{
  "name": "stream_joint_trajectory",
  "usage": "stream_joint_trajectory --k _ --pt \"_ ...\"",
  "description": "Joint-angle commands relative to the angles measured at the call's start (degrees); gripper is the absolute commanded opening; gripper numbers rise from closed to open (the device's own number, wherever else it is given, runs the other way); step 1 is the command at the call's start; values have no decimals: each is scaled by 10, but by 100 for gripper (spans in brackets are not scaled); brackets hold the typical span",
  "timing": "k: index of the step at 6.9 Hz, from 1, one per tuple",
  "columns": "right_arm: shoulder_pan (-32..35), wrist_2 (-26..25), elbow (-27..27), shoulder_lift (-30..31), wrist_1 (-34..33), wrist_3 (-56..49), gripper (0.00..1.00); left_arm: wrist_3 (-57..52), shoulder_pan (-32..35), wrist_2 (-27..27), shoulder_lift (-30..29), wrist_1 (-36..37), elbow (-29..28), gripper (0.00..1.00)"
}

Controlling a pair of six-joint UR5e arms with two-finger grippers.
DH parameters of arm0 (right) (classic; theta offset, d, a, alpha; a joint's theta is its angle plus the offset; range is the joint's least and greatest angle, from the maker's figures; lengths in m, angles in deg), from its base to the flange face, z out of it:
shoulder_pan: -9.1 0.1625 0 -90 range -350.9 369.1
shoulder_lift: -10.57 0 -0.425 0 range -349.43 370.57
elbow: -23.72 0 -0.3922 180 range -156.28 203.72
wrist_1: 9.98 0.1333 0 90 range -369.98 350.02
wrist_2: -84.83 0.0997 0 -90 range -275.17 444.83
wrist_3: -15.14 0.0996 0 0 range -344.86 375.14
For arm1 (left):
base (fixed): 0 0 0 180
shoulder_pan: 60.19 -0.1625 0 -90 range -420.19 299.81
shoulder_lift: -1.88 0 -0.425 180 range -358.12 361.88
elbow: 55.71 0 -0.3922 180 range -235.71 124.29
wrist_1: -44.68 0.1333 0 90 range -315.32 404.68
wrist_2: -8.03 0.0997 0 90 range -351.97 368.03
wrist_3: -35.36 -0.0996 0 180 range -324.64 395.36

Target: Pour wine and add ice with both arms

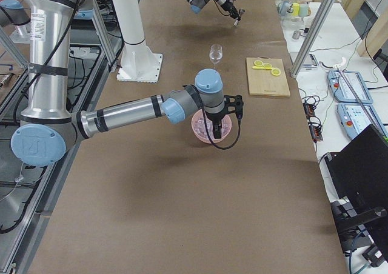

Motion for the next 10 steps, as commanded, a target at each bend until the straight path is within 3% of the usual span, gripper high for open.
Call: stream_joint_trajectory --k 1,2,3,6,8,10 --pt "-6 0 7 -9 1 0 99 2 -1 -1 0 -7 -24 0" --pt "-7 0 9 -12 1 1 99 1 -1 -1 -1 -7 -24 18" --pt "-11 -1 10 -13 1 2 99 2 0 -4 -3 -8 -22 99" --pt "-20 -5 27 -25 2 6 99 2 0 -5 11 -26 -15 98" --pt "-22 -4 28 -28 2 6 99 2 0 -6 67 -37 32 98" --pt "-24 -5 34 -32 2 6 99 2 0 -18 100 -93 37 98"
